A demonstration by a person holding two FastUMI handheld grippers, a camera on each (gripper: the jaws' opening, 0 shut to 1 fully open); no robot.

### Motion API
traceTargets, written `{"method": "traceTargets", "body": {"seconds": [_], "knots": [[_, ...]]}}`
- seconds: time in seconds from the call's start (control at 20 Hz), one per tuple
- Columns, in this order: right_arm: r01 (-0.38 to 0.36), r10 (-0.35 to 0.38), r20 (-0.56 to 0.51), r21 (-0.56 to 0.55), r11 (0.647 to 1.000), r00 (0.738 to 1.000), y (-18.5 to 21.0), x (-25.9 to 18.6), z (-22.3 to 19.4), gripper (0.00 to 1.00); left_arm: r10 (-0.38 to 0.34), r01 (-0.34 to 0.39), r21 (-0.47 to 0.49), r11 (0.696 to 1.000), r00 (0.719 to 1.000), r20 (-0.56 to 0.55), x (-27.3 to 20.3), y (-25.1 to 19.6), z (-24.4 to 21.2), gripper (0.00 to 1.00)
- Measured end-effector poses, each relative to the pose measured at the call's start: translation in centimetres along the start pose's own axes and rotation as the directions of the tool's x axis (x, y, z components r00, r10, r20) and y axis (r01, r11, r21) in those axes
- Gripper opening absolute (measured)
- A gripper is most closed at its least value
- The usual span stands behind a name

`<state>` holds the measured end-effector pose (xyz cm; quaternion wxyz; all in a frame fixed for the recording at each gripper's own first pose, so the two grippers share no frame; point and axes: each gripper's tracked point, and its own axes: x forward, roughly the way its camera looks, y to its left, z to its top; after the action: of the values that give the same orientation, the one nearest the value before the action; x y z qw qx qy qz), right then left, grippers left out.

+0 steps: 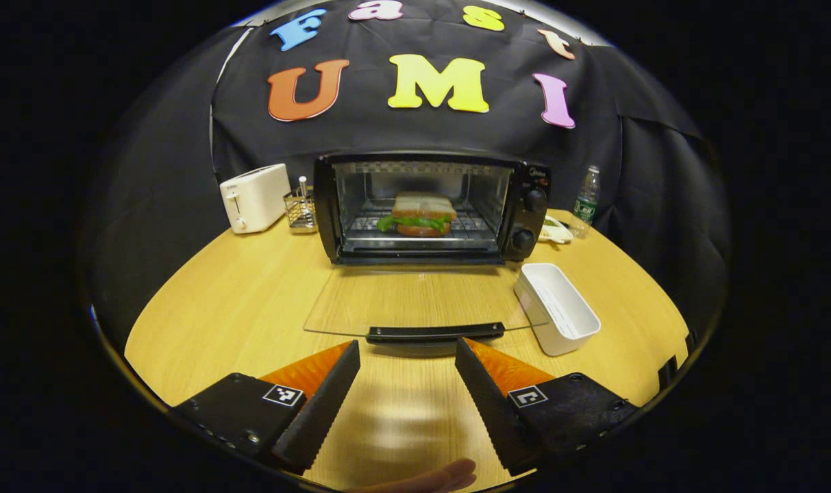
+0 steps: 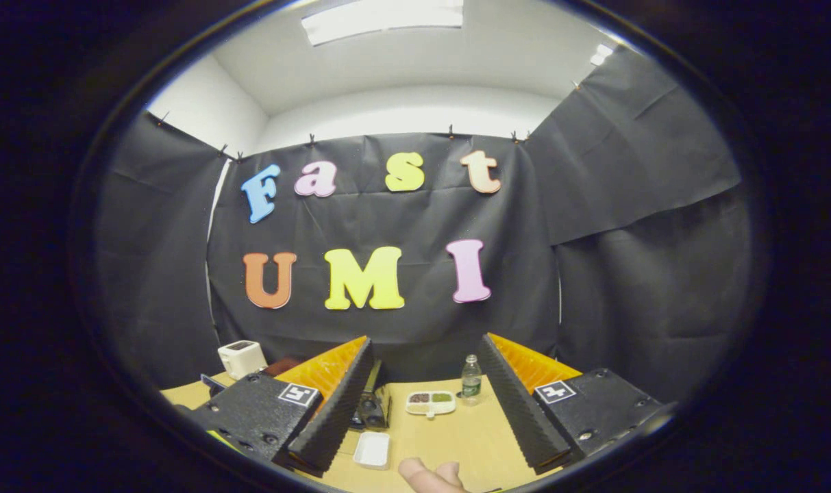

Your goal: Open the electric oven with the left hand, put the food in, and close the electric oven.

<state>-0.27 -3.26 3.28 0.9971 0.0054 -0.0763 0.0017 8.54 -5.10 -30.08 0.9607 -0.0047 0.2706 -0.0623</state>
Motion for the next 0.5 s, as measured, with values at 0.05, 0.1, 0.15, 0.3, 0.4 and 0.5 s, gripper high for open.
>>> {"method": "traceTargets", "body": {"seconds": [0.05, 0.1, 0.15, 0.3, 0.4, 0.5], "knots": [[-0.002, 0.002, -0.002, -0.006, 1.0, 1.0, -0.2, -0.2, 0.0, 0.89, -0.003, 0.003, 0.002, 1.0, 1.0, -0.019, 0.5, -0.5, -0.6, 0.93], [0.004, -0.004, -0.003, -0.007, 1.0, 1.0, -0.7, -0.4, -0.1, 0.89, -0.007, 0.007, 0.005, 1.0, 0.999, -0.035, 0.9, -1.1, -0.9, 0.93], [-0.001, 0.001, 0.007, -0.008, 1.0, 1.0, -1.0, -0.5, 0.1, 1.0, -0.008, 0.009, 0.008, 1.0, 0.999, -0.046, 1.2, -1.4, -1.1, 0.93], [0.002, -0.002, 0.018, 0.007, 1.0, 1.0, -1.8, -0.2, -0.4, 0.89, -0.009, 0.011, 0.022, 1.0, 0.998, -0.064, 2.3, -1.7, -1.4, 0.93], [0.008, -0.008, 0.004, 0.021, 1.0, 1.0, -2.4, 0.2, -1.0, 0.89, 0.001, 0.001, 0.026, 1.0, 0.997, -0.078, 2.8, -1.7, -1.6, 0.93], [0.008, -0.008, -0.005, 0.033, 0.999, 1.0, -2.7, 0.7, -1.4, 0.89, 0.004, -0.002, 0.022, 1.0, 0.996, -0.084, 3.3, -1.8, -1.6, 0.93]]}}
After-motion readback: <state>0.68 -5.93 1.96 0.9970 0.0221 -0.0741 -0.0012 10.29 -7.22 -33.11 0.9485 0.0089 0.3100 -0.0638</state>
